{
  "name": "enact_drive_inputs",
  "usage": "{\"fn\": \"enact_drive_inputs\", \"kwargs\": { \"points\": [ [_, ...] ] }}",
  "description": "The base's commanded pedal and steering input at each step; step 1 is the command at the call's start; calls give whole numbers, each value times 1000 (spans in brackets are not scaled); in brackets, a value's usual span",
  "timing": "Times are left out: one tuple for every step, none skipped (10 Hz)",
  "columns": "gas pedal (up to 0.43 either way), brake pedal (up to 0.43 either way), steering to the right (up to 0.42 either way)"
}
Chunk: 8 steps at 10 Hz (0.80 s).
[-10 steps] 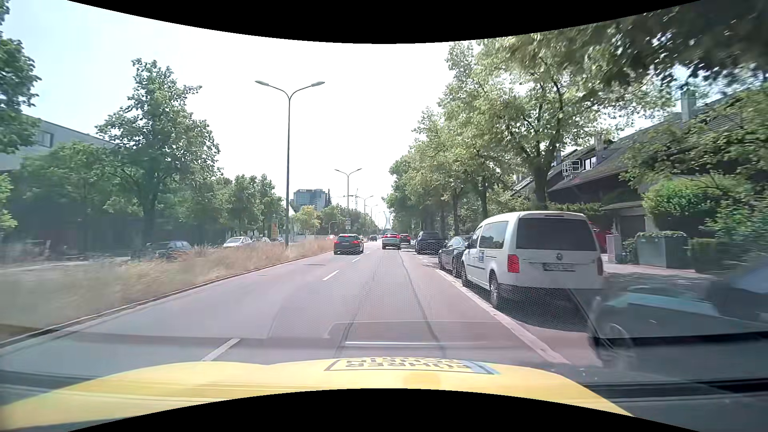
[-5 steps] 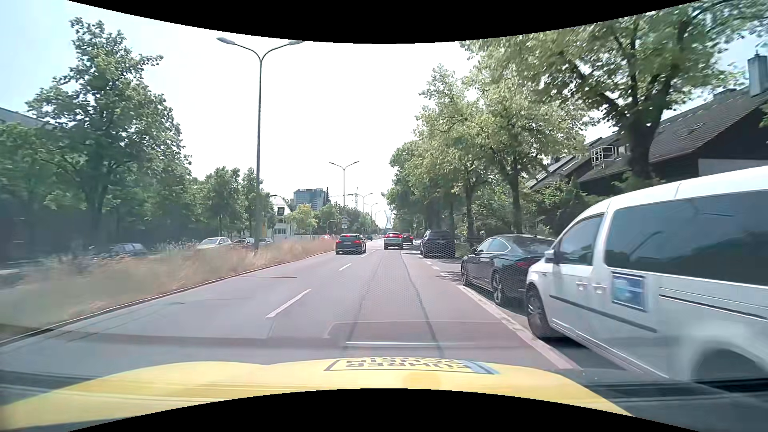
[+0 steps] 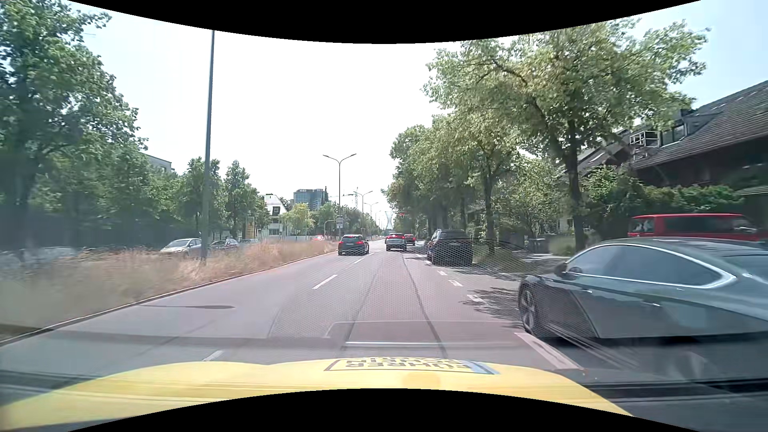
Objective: Follow the waypoints while adhering to traffic rules and regulations
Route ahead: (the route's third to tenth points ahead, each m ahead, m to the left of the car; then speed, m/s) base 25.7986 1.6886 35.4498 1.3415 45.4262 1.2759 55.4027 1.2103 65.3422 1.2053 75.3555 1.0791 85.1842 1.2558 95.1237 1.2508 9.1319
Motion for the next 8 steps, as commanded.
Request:
{"fn": "enact_drive_inputs", "kwargs": {
  "points": [
    [0,152,-4],
    [0,152,-3],
    [0,152,-2],
    [0,152,0],
    [0,159,1],
    [0,152,1],
    [0,140,1],
    [0,98,1]
  ]
}}
